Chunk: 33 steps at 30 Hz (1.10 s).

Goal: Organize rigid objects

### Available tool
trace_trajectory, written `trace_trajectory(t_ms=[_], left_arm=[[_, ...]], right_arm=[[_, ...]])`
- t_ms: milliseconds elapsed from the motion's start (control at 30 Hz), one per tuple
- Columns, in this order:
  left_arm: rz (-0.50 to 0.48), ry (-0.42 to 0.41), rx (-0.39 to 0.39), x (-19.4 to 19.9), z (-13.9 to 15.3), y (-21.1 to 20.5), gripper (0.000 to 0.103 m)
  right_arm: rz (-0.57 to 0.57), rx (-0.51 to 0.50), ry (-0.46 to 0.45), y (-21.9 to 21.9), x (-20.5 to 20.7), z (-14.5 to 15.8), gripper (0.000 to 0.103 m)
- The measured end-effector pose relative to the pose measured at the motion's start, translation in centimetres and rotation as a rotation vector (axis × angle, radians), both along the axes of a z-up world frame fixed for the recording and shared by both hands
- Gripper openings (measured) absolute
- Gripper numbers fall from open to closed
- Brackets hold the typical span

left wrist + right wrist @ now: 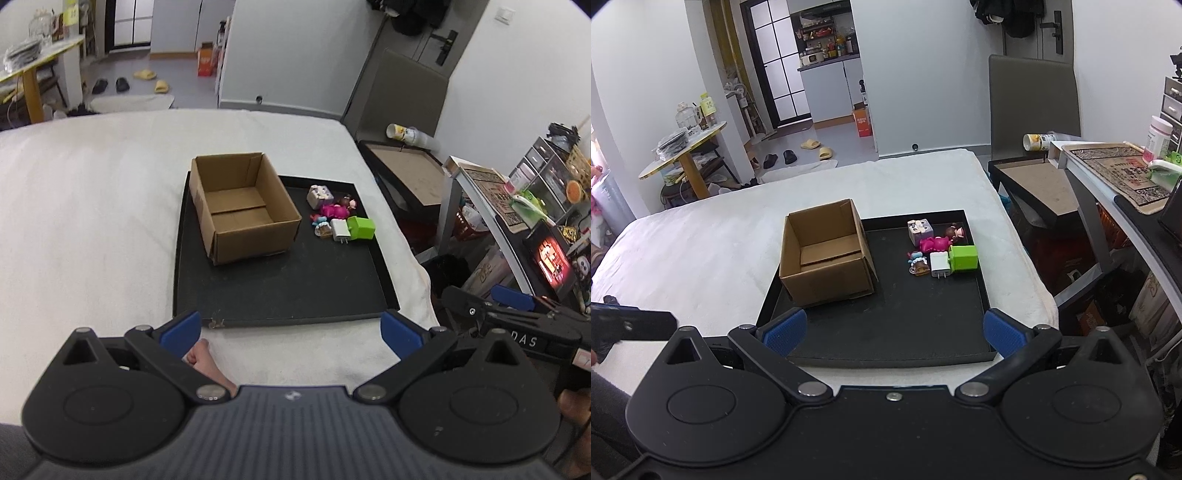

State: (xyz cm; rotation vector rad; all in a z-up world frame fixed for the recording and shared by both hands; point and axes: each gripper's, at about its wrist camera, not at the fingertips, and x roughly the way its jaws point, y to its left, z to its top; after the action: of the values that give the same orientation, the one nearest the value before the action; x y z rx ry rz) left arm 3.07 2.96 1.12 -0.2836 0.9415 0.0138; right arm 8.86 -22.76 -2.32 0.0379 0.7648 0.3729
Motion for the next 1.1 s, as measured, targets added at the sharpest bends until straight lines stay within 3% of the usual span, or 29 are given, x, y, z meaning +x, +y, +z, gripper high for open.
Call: trace_trajectory(t_ms=[333, 1100], left_arm=[[0.014, 0.068, 0.025, 2.7, 1.2, 1.9, 0.102], [0.080, 0.181, 0.013, 11.2, -0.4, 6.8, 0.100]], right_arm=[[-0.007, -0.002, 0.018, -0.7, 1.9, -1.0, 0.103], [-0.036, 0.009, 0.032, -3.3, 7.7, -2.8, 0.103]])
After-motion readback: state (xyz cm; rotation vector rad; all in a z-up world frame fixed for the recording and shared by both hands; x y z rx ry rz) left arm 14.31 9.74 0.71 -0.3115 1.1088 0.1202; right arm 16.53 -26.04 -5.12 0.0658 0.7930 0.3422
